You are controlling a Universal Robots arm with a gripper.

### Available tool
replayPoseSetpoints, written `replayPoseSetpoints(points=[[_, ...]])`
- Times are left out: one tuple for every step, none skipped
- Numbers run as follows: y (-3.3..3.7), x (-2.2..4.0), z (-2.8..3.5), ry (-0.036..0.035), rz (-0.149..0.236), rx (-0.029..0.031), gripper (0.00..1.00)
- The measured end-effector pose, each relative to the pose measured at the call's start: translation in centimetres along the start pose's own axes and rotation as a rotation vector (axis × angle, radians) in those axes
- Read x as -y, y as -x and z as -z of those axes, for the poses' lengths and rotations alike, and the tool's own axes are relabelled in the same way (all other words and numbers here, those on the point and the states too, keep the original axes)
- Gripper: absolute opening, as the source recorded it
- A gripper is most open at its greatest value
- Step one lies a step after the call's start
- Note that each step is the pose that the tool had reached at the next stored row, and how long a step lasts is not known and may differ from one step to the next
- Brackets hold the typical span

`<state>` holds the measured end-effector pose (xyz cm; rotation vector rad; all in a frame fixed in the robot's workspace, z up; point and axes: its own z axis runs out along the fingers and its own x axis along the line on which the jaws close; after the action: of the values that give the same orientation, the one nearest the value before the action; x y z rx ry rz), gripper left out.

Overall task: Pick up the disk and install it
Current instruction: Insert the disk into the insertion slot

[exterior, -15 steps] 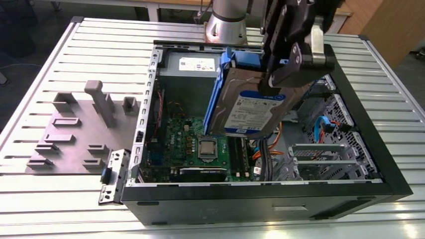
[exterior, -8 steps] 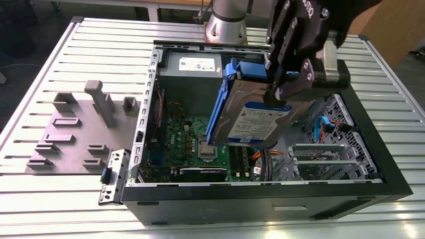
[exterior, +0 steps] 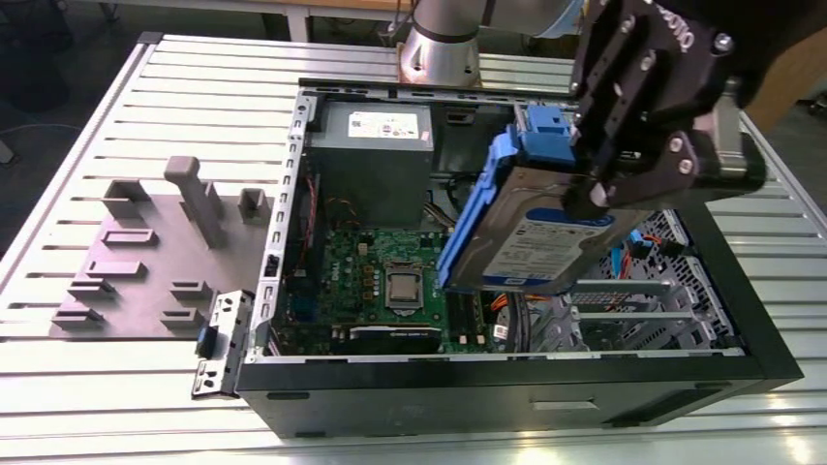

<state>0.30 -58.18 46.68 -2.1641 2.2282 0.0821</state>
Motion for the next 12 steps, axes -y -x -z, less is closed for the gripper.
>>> replayPoseSetpoints(points=[[-0.03, 0.36, 0.00, 0.0002, 0.000, 0.0000, 0.35], [-0.07, 0.74, 0.00, 0.0004, 0.000, 0.0000, 0.35], [-0.10, 1.08, 0.00, 0.0006, 0.000, -0.0001, 0.35], [-0.11, 1.31, 0.01, 0.0009, 0.000, -0.0001, 0.35], [-0.11, 1.46, 0.01, 0.0011, 0.000, -0.0001, 0.35], [-0.11, 1.56, 0.01, 0.0012, 0.000, 0.0000, 0.35], [-0.11, 1.67, 0.01, 0.0013, 0.000, 0.0000, 0.35], [-0.11, 1.80, 0.01, 0.0014, 0.000, -0.0001, 0.35], [-0.11, 1.95, 0.01, 0.0015, 0.000, -0.0001, 0.35], [-0.11, 2.09, 0.01, 0.0015, 0.000, -0.0001, 0.35], [-0.11, 2.15, 0.02, 0.0016, 0.000, -0.0001, 0.35], [-0.11, 2.15, 0.01, 0.0016, 0.000, 0.0000, 0.35]])
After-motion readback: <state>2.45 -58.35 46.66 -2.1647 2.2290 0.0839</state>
